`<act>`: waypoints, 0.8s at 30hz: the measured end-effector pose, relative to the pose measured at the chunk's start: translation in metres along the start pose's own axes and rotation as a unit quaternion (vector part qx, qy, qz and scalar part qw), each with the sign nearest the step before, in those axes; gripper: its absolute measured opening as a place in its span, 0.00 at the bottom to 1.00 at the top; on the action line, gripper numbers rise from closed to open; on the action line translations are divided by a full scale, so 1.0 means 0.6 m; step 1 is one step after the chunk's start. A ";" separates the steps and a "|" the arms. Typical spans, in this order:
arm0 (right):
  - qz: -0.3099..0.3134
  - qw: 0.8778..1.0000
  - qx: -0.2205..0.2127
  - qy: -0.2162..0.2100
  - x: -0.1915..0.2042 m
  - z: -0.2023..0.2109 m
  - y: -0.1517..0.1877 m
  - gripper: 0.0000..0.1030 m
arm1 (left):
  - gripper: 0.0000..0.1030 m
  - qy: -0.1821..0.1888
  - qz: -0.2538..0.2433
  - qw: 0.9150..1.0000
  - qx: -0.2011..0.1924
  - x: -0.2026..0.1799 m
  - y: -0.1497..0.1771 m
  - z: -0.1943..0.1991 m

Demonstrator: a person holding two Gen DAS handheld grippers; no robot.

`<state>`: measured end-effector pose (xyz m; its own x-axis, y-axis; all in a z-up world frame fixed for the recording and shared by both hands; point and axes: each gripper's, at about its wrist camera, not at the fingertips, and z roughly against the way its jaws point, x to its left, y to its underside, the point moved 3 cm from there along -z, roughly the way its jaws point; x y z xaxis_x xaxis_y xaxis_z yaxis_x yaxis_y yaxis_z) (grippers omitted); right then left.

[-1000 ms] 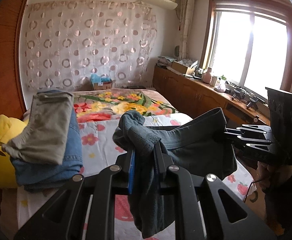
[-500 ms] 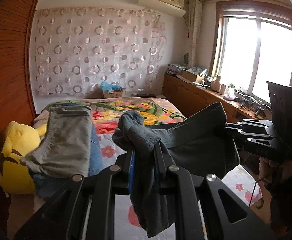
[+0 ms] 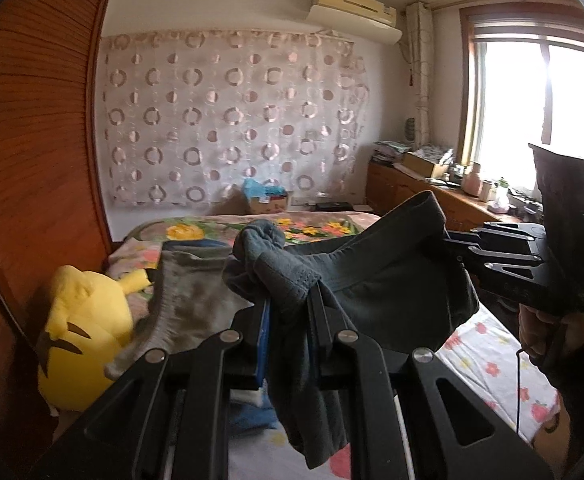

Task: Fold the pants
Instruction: 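Lift the folded shorts with the left gripper and carry them toward the clothes stack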

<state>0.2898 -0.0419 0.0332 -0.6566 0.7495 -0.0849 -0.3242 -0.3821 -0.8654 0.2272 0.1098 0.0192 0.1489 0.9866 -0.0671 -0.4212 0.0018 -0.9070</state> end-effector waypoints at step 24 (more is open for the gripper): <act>0.073 0.994 -0.039 -0.069 0.035 -0.197 -0.101 0.09 | 0.13 -0.083 0.058 0.995 -0.019 0.084 0.013 -0.023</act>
<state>0.3764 0.0611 0.0256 -0.7814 0.6059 -0.1493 -0.1676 -0.4343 -0.8850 0.2438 0.1572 0.0030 -0.0508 0.9931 -0.1062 -0.3920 -0.1176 -0.9124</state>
